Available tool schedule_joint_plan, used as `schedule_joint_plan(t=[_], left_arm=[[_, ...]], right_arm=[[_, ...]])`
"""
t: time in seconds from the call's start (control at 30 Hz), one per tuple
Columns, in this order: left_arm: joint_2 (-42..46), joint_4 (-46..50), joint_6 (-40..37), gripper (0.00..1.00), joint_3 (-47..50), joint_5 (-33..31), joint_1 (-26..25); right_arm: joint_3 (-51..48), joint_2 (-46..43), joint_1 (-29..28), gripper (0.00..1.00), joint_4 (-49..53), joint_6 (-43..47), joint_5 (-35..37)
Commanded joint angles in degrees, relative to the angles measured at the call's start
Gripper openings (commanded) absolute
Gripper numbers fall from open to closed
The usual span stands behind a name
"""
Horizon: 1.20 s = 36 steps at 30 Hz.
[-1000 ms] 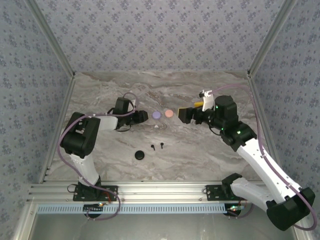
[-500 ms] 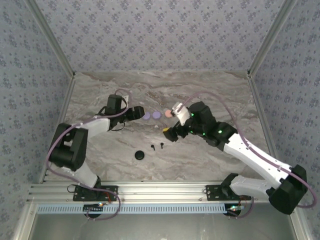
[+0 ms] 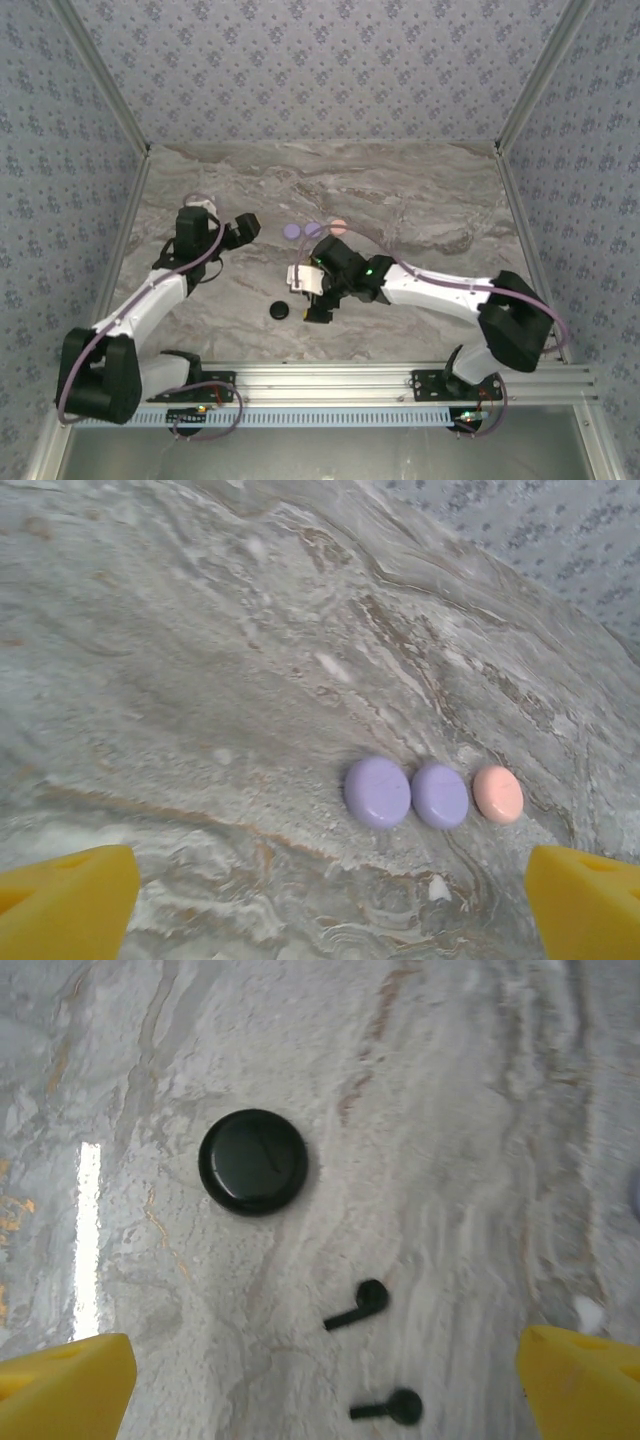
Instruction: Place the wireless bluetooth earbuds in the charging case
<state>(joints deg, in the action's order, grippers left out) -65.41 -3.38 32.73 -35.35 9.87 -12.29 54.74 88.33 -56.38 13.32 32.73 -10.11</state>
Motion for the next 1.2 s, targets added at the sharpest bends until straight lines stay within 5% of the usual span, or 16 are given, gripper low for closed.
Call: schedule_joint_plan(t=[0.0, 0.27, 0.5, 0.83, 1.17], left_arm=[[4.9, 3.4, 2.2, 0.99, 1.4, -2.8, 0.8], [14.0, 8.6, 2.5, 0.99, 5.1, -5.7, 3.2], [17.0, 10.6, 2.5, 0.99, 5.8, -6.0, 4.5], [16.6, 10.3, 2.5, 0.99, 6.0, -6.0, 4.6], [16.3, 10.1, 2.4, 0.99, 5.6, -5.4, 4.6]], right_arm=[[2.9, 5.3, -1.4, 1.0, -3.0, 7.2, -2.5], [8.3, 16.3, -3.8, 0.99, -6.2, 8.3, -3.9], [13.1, 22.1, -3.3, 0.76, -1.2, 8.2, -6.0], [17.0, 26.0, -2.8, 0.6, 2.3, 8.4, -7.2], [16.5, 25.0, -1.7, 0.61, 4.2, 8.5, -6.1]])
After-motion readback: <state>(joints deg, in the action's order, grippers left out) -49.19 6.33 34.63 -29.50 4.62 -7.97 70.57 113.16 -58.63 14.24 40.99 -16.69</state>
